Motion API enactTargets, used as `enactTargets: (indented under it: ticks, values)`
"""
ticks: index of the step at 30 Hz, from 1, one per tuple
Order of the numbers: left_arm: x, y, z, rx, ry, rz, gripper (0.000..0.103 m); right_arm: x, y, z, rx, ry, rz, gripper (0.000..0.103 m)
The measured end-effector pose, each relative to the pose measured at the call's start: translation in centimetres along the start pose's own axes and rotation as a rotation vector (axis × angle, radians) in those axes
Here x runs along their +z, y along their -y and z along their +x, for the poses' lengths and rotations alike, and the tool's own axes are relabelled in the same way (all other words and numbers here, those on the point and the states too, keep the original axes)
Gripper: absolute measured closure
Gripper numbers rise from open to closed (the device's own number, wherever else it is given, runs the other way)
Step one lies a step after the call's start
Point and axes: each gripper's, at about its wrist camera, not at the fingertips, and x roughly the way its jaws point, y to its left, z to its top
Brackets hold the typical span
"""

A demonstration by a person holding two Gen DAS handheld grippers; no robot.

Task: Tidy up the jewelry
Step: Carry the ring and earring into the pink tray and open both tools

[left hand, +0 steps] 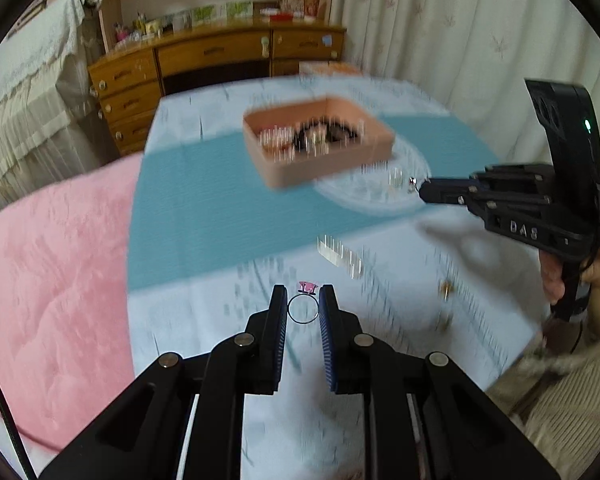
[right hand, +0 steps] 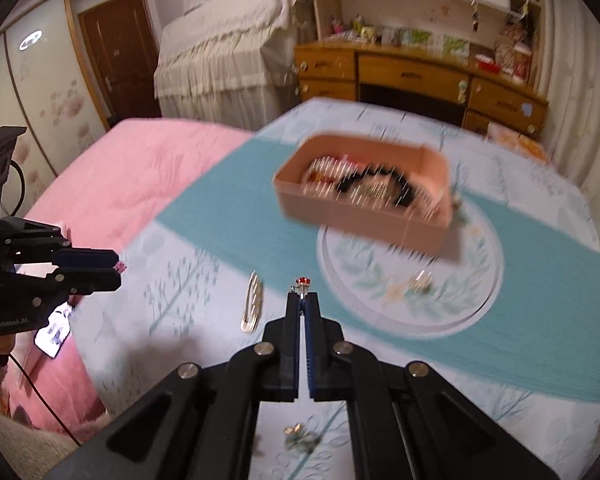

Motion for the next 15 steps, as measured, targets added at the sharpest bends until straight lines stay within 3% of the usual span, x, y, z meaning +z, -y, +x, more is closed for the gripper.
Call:
enactTargets:
  ticks: [6, 8, 15]
  values:
    - [7.5, -0.3, -0.9, -0.004, 0.114, -0.024, 0.089, 5.2, 1.8, -2.1, -0.026, 0.11, 0.03, 0.101]
    - [10.2, -0.6, -0.3, -0.043, 0.138, -0.045, 0.089, 7.0, 2.4, -2.1, -0.029, 0.134, 0.049, 0.101]
    - [16.0, -1.5, 5.8, -0.083, 0.126, -0.15, 0.089, 10.6, 5.5, 2.6, -0.03, 0.097, 0.158, 0.101]
